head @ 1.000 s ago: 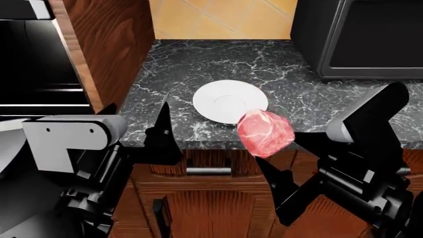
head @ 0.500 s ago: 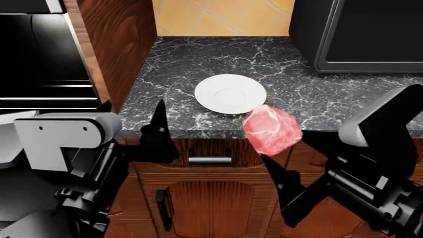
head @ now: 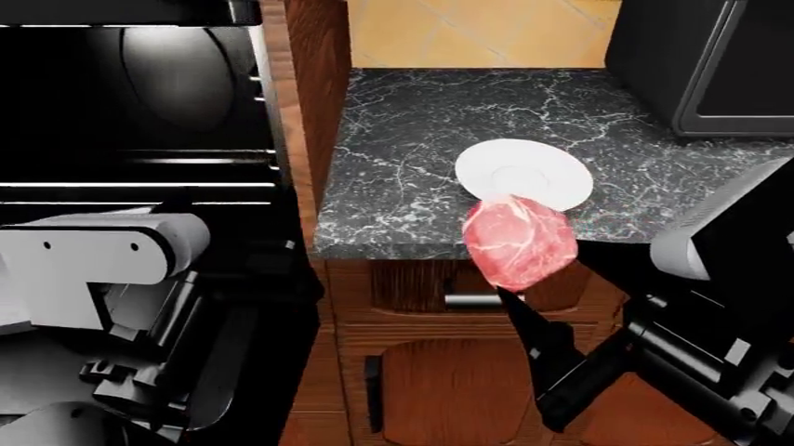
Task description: Place the steak on the rack of the oven.
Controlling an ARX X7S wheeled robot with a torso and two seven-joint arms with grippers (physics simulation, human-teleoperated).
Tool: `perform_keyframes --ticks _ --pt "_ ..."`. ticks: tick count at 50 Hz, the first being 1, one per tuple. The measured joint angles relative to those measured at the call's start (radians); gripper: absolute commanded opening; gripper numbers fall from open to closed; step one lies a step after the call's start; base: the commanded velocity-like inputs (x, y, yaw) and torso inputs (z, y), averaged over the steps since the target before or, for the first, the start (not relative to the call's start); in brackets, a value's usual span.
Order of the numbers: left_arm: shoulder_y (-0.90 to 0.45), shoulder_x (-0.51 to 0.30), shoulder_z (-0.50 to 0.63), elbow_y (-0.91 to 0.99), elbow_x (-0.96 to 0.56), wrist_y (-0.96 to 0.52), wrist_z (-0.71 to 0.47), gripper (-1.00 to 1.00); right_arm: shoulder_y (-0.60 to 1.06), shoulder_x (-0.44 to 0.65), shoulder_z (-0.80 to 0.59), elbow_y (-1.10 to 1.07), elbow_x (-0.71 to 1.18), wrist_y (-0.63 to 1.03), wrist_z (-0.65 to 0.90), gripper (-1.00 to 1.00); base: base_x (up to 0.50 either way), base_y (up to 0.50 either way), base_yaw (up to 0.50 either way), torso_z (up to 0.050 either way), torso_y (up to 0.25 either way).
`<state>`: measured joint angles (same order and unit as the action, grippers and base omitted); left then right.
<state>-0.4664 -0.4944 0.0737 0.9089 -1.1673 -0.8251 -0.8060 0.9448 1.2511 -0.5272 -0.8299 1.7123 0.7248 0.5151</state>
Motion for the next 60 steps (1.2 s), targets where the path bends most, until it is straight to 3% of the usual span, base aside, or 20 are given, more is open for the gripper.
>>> perform_keyframes --ticks 60 --pt "-0.009 -0.03 0.003 0.002 -0.028 0.026 -0.02 1.0 0.057 -0.013 0.006 0.006 0.042 0.056 0.021 -1.0 0.0 0.33 0.0 0.0 0.0"
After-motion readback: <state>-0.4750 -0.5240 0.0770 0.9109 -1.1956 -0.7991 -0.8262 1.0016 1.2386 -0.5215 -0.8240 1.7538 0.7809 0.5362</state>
